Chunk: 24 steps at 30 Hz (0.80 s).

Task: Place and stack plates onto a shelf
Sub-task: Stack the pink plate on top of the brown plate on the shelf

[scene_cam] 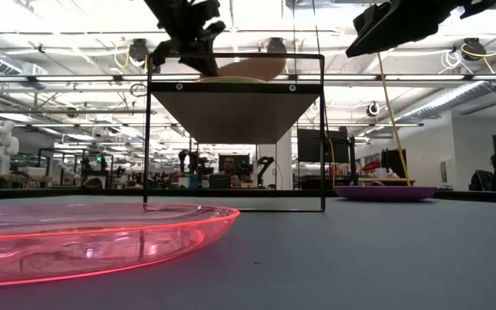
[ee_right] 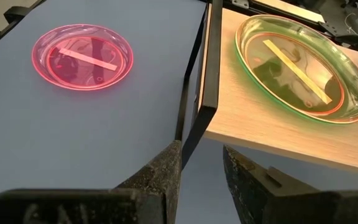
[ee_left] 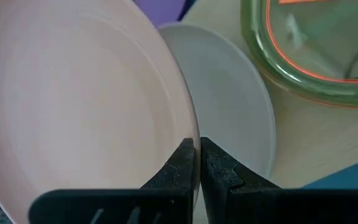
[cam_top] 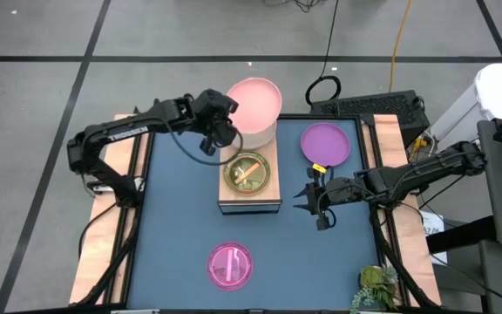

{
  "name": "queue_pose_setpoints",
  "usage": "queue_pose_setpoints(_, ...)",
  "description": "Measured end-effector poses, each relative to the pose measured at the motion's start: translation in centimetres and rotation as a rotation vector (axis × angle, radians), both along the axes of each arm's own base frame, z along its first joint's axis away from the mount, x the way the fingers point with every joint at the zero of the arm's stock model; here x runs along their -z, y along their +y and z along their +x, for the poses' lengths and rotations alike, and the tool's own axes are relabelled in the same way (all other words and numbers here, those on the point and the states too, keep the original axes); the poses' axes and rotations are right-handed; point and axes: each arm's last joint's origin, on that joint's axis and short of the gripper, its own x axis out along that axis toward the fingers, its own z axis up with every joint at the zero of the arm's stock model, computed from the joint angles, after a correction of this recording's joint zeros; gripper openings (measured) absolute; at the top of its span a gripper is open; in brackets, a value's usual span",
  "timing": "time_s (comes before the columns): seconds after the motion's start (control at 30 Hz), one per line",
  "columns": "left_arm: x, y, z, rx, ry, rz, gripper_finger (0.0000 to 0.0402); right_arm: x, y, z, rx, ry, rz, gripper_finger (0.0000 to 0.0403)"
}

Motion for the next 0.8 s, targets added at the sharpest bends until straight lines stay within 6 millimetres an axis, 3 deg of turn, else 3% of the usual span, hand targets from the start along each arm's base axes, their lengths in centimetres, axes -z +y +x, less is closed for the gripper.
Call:
queue_pose_setpoints(0.3, 1.4, 0.0, 0.4, -0.043, 0.043, -0.126, 0.0017, 0.0, 0.0, 0.0, 0.000, 0.004, 0.000, 0.0105)
queue_pose_setpoints(0.8, 1.7, -0.1, 0.4, -0.147, 0.025, -0.255, 0.0020, 0.0, 0.0, 0.0, 0.012, 0.004, 0.018, 0.0105)
